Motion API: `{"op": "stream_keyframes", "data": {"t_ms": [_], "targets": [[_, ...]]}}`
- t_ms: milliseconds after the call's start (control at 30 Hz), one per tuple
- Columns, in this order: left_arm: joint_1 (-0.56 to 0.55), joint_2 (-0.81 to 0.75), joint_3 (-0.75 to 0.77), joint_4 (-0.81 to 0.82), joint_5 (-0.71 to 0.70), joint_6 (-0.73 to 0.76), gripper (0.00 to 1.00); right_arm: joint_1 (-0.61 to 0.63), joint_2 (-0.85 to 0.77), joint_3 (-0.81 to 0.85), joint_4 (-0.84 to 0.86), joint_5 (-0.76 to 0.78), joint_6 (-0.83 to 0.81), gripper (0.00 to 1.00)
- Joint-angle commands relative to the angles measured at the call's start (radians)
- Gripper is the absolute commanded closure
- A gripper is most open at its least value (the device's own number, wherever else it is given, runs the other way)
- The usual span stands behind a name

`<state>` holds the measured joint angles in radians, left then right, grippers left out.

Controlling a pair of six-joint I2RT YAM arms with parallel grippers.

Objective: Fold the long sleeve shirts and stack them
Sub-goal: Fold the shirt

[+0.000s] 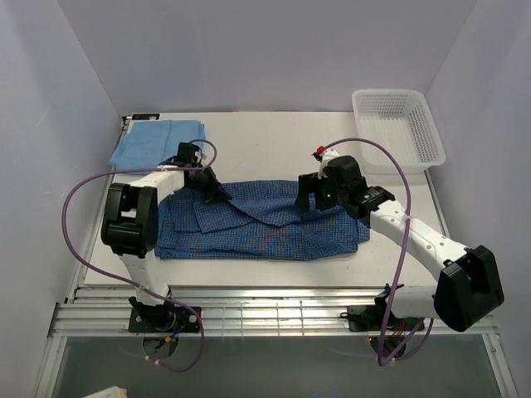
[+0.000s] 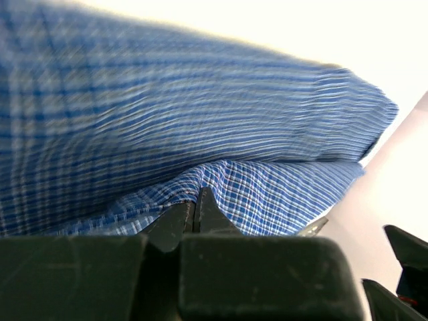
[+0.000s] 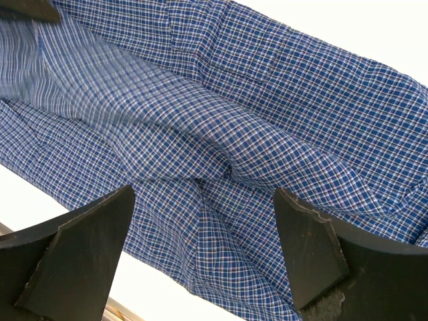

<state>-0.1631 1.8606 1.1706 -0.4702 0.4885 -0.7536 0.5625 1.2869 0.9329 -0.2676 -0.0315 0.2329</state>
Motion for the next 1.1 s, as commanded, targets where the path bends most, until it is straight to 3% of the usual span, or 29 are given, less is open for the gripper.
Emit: {"op": "stream_keyframes", "data": {"t_ms": [0, 167, 233, 367, 467, 633, 800, 833, 867, 900, 967, 1067], "targets": [[-0.01, -0.064, 0.105, 0.038, -0.03, 0.069, 1.0, -0.006, -0.026, -0.009, 0.008, 0.001, -0.015, 0.1], [-0.041, -0.158, 0.236, 0.079, -0.056, 0.227, 1.0, -0.006, -0.032, -0.019, 0.008, 0.005, -0.029, 0.1], [-0.046, -0.205, 0.221, 0.12, -0.039, 0.289, 1.0, -0.006, -0.035, -0.02, 0.01, 0.005, -0.038, 0.1], [-0.047, -0.423, 0.019, 0.249, -0.036, 0.329, 1.0, -0.009, -0.028, -0.022, 0.013, 0.007, -0.058, 0.1], [-0.046, -0.547, -0.191, 0.309, -0.147, 0.284, 1.0, -0.012, -0.012, -0.017, 0.008, -0.01, -0.06, 0.1], [-0.036, -0.615, -0.469, 0.337, -0.238, 0.177, 1.0, -0.013, 0.014, -0.005, -0.008, -0.047, -0.069, 0.1], [-0.036, -0.643, -0.617, 0.331, -0.381, 0.005, 1.0, -0.013, 0.045, 0.03, -0.065, -0.062, -0.092, 0.1], [-0.035, -0.67, -0.658, 0.323, -0.39, -0.015, 0.97, -0.013, 0.052, 0.033, -0.079, -0.062, -0.098, 0.1], [-0.036, -0.687, -0.679, 0.32, -0.393, -0.027, 0.86, -0.012, 0.055, 0.038, -0.084, -0.064, -0.104, 0.1], [-0.036, -0.702, -0.695, 0.294, -0.399, -0.053, 0.66, -0.013, 0.058, 0.043, -0.087, -0.068, -0.107, 0.1], [-0.036, -0.751, -0.722, 0.272, -0.407, -0.059, 0.61, -0.013, 0.065, 0.047, -0.09, -0.068, -0.112, 0.1], [-0.035, -0.81, -0.717, 0.216, -0.433, -0.072, 0.22, -0.013, 0.077, 0.055, -0.093, -0.076, -0.116, 0.1]]}}
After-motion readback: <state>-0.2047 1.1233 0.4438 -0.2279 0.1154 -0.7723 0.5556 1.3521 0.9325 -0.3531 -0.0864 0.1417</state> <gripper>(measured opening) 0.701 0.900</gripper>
